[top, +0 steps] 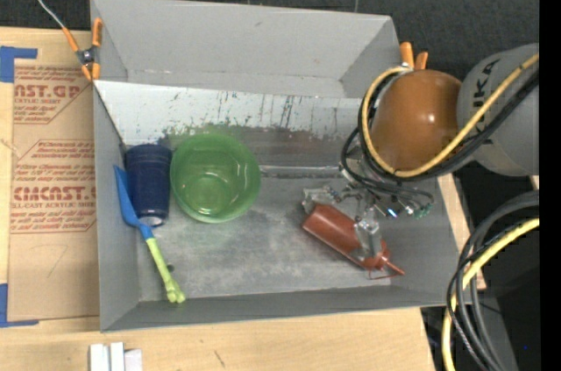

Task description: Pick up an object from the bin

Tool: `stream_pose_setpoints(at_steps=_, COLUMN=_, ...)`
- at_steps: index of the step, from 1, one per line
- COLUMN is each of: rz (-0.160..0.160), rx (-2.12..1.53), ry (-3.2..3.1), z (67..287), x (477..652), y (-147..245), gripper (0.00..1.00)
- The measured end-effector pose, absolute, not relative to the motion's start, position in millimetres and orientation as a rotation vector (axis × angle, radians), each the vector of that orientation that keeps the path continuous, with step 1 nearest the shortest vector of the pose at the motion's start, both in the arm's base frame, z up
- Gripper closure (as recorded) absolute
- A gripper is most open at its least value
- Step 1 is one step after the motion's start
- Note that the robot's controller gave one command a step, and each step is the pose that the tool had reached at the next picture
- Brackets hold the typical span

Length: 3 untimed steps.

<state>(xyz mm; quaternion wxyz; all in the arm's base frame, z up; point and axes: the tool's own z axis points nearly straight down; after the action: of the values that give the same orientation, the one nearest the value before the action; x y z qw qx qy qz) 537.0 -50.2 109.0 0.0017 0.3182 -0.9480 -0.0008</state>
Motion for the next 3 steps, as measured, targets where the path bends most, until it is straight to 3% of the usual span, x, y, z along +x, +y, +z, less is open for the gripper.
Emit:
stream_pose_setpoints(at_steps=1, rz=-0.01, rx=0.993, ry=-2.974, z=69.7, x=550.4, y=-6.2, gripper=1.0)
stream_pose_setpoints(at_steps=2, rz=-0.011, rx=0.993, ry=-2.974, z=69.6, x=550.4, y=-6.2, gripper=1.0)
stream_pose_setpoints(at_steps=3, rz=-0.009, rx=0.27, ry=-3.122, z=92.7, x=547.6, y=1.2, gripper=1.0)
